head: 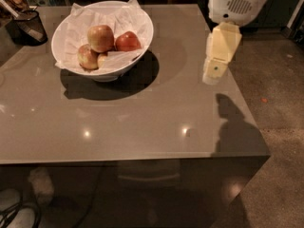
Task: Pick apple from white bowl
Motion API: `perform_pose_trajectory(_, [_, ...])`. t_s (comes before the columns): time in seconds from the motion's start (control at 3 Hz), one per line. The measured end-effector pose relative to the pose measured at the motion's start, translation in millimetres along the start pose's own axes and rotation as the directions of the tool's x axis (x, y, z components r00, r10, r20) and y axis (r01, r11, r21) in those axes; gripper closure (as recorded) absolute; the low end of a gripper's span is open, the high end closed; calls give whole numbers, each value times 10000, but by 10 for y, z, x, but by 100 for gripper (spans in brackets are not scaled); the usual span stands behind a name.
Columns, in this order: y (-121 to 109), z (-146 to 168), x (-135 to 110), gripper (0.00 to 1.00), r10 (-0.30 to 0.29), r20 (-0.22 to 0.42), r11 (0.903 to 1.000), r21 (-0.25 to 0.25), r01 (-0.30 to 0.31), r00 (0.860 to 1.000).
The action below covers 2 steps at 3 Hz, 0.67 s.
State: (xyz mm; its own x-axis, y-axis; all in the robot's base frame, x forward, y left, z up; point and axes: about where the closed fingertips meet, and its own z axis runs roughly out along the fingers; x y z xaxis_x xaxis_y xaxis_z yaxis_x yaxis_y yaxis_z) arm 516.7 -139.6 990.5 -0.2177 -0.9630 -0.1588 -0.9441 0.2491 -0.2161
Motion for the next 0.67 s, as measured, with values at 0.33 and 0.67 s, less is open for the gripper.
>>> perform_pose_trajectory(0.33, [-52,-9,-105,0,-118,191,9997,211,114,9997])
perform_pose_trajectory(0.67, [-116,-15,-212,0,-204,516,9991,375,185,9985])
